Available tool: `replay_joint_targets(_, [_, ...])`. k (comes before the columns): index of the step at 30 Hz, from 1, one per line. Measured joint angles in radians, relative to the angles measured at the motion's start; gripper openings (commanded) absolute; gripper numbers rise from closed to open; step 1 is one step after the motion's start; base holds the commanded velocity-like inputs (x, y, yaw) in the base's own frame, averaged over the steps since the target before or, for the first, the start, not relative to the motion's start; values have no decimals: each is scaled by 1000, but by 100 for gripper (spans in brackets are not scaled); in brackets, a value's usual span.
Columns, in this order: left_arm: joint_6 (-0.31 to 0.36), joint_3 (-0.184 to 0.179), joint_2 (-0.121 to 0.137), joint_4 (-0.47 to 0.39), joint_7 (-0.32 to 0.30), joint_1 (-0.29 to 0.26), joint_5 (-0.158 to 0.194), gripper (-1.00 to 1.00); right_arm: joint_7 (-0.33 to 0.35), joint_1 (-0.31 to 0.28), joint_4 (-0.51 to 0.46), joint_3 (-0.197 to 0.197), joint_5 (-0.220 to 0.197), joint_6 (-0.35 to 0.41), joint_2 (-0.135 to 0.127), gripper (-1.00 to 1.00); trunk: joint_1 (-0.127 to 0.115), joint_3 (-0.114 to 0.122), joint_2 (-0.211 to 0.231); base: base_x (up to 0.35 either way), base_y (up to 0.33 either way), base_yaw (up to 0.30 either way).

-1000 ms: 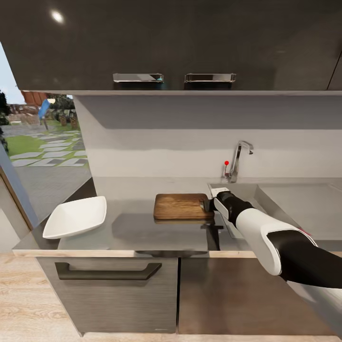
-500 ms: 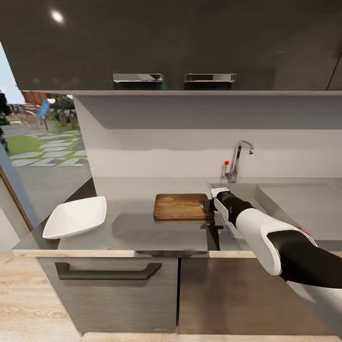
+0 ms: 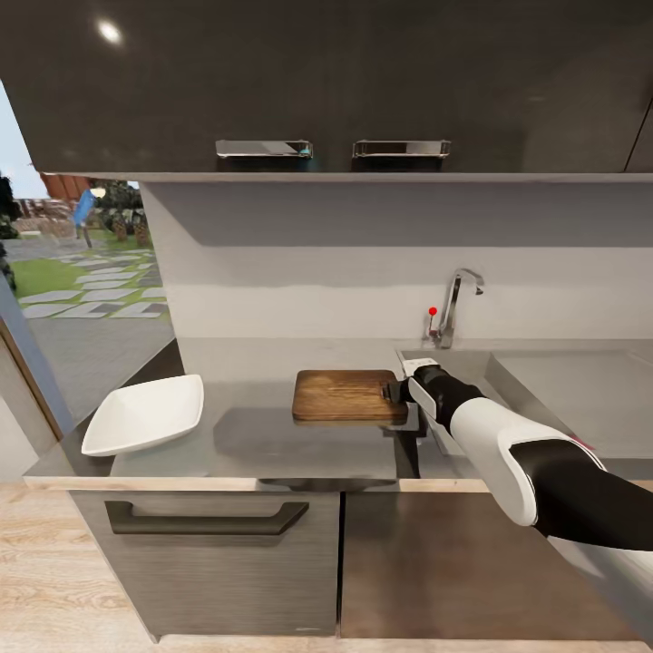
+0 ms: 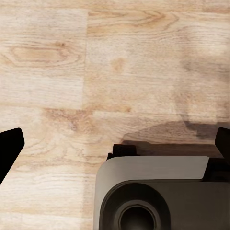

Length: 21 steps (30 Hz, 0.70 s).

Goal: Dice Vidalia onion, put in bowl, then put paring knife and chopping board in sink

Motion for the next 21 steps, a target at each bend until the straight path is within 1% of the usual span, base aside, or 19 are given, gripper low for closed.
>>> replay_joint_targets(21, [0, 0, 0, 0, 0, 0, 0, 100, 0, 0, -1, 0, -1, 0, 0, 100, 0, 0, 0, 0, 0, 0])
